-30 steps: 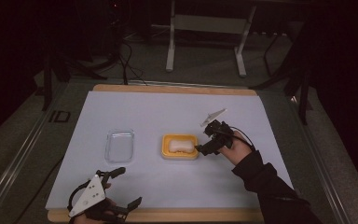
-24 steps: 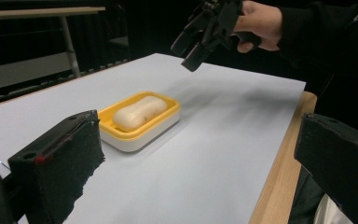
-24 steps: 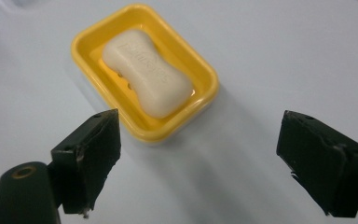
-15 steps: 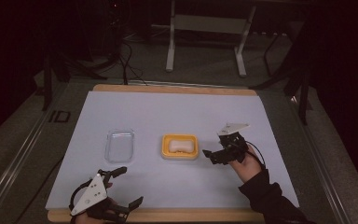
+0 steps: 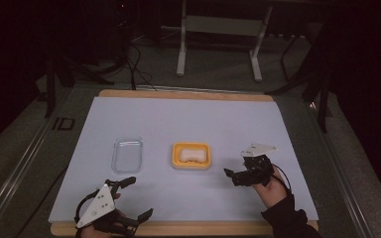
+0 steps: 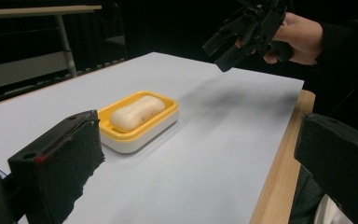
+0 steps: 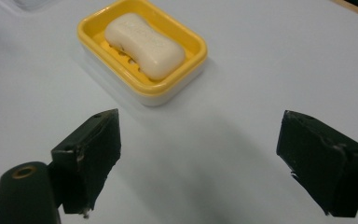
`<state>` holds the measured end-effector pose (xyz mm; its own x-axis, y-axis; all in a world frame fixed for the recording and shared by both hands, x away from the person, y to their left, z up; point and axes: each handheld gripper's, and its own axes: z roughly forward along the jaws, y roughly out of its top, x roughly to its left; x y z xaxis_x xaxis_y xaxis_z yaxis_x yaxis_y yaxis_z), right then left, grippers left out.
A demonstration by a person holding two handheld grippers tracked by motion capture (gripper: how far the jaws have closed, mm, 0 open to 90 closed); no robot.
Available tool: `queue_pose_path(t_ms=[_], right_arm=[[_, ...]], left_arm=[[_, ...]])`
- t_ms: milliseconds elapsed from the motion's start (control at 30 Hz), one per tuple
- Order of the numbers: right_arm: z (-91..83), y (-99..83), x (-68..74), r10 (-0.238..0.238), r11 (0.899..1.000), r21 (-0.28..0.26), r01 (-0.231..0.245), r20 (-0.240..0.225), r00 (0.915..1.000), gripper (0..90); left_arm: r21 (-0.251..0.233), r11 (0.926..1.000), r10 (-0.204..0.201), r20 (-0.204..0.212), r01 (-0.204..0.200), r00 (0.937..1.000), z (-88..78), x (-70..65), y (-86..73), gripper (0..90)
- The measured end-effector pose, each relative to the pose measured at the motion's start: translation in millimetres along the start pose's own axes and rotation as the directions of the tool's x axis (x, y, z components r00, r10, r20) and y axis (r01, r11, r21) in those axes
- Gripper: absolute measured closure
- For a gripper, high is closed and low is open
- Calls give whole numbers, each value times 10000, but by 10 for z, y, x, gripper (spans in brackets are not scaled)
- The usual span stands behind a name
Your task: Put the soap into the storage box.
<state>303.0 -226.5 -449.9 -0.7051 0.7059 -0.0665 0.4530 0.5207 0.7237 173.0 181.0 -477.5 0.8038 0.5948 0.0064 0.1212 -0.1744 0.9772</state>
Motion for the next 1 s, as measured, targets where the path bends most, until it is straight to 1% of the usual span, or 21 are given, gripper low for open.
queue_pose_path(t_ms=[100,167,267,367,433,500,600,700,733,800,867,933,1000], right_arm=[[-48,-63,1,193,9996,-226,-192,51,9998,135],[-66,-106,2,161,9992,-358,-160,33,9999,135],[-88,-171,19,207,9976,-659,-198,144,9997,135],[-114,-240,38,397,9950,-928,-373,239,9989,135],[-110,-261,49,436,9950,-911,-410,264,9987,135],[-96,-273,57,321,9952,-936,-271,530,9981,135],[-70,-284,48,387,9954,-899,-337,549,9977,136],[-55,-295,43,404,9960,-822,-353,608,9973,136],[-53,-298,43,416,9956,-866,-356,677,9968,137],[-53,-300,43,456,9952,-893,-396,665,9967,137],[-63,-302,49,417,9942,-1019,-334,803,9959,137],[-71,-304,46,471,9930,-1119,-381,790,9958,138],[-71,-309,39,496,9932,-1092,-412,750,9959,138]], left_arm=[[55,10000,19,5,-19,10000,4,0,-1,11],[73,10000,32,11,-32,10000,7,-2,-1,11],[92,10000,38,15,-38,10000,7,-8,-2,11],[31,10000,46,-21,-46,10000,2,-10,5,11],[56,10000,10,-18,-10,10000,3,-7,6,11],[206,9998,21,-8,-21,10000,9,-7,2,11],[370,9993,18,-14,-18,10000,21,-9,-5,11],[385,9993,22,-24,-21,10000,18,-9,-8,11],[363,9993,10,-38,-8,10000,16,-9,-7,11],[363,9993,11,-44,-9,10000,14,-10,-8,11],[392,9992,27,-44,-25,10000,16,-16,-9,11],[402,9992,34,-27,-33,10000,19,-18,-9,11],[411,9991,42,-9,-42,10000,22,-20,-9,11]])
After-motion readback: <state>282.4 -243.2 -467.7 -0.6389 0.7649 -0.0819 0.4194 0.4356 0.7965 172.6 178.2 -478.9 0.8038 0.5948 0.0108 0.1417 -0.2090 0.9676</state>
